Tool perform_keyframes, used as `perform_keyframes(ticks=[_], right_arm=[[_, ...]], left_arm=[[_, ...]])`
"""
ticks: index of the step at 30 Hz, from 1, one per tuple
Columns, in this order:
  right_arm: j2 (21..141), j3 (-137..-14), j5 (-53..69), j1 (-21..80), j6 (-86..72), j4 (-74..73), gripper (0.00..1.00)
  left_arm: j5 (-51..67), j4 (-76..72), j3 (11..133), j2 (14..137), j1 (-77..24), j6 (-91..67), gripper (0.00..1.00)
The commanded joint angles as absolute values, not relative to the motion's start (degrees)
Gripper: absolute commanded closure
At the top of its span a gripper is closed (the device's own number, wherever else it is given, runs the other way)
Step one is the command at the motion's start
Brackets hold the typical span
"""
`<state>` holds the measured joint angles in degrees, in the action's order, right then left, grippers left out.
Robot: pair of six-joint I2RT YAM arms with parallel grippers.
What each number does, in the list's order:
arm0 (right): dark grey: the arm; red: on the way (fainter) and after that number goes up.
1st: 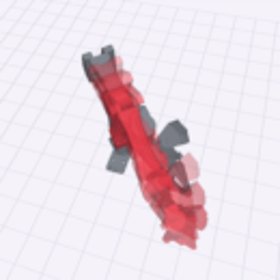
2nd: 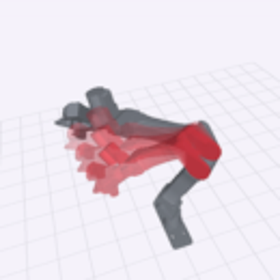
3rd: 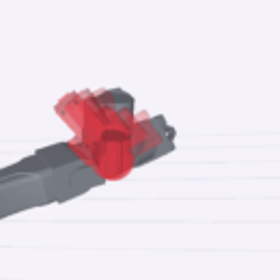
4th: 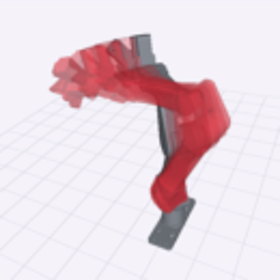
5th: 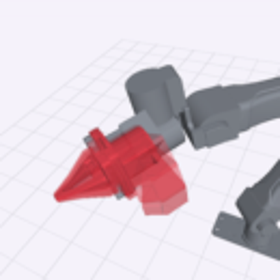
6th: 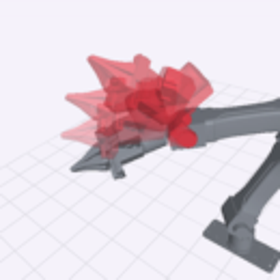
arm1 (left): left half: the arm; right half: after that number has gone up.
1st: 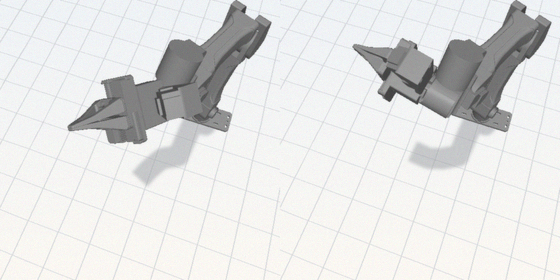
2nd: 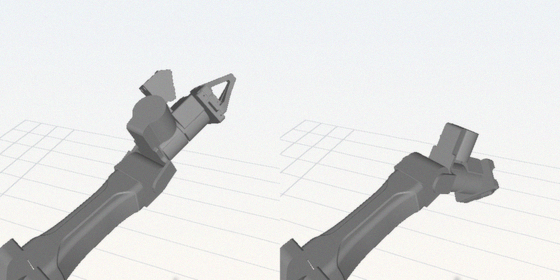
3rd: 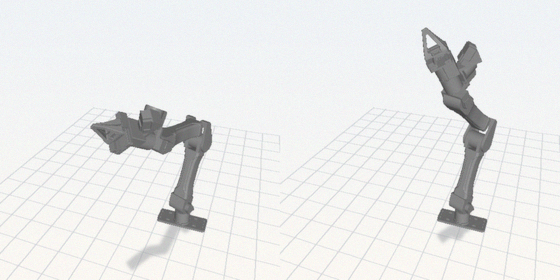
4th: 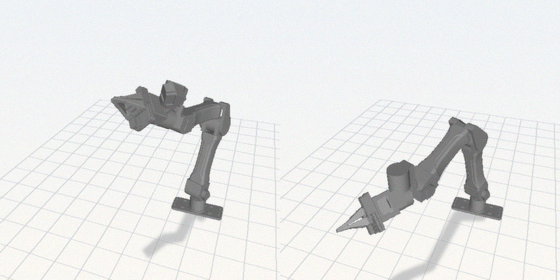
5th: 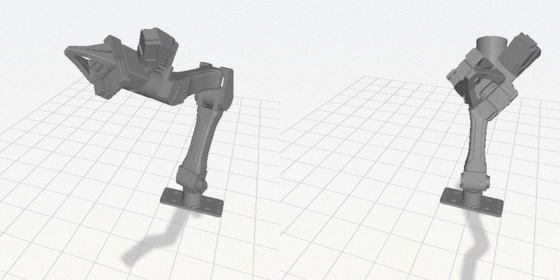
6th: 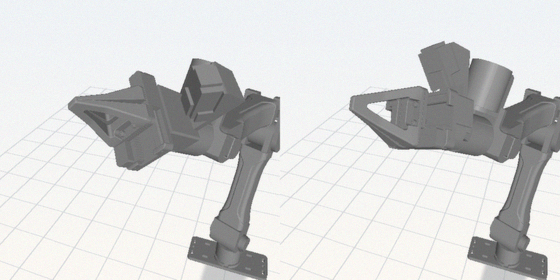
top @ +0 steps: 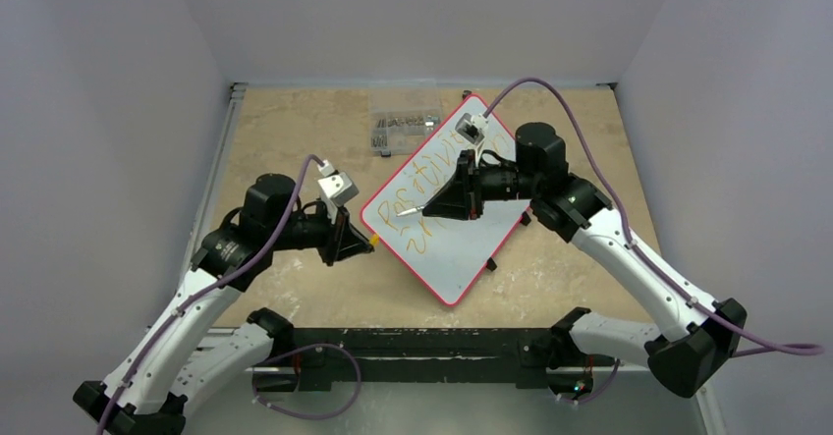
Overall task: Write a sentence on the whiteboard
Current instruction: Insert the whiteboard marker without the cap into the pen cap.
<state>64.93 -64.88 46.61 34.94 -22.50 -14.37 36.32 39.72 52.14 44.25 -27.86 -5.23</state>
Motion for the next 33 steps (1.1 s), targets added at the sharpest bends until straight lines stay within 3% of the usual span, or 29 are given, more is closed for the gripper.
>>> perform_keyframes(ticks=[1,6,33], right_arm=[[65.4,-68.1,51.2,35.0,-14.2,-20.3,1.00],[65.4,-68.5,52.6,35.6,-9.4,-24.7,1.00],[66.6,-62.6,56.5,41.1,-11.7,-19.3,1.00]], left_arm=[[38.4,39.8,54.2,44.6,-32.2,-1.3,1.00],[40.6,41.5,56.0,46.8,-35.6,1.6,1.00],[45.9,38.9,53.9,46.8,-37.2,1.8,1.00]])
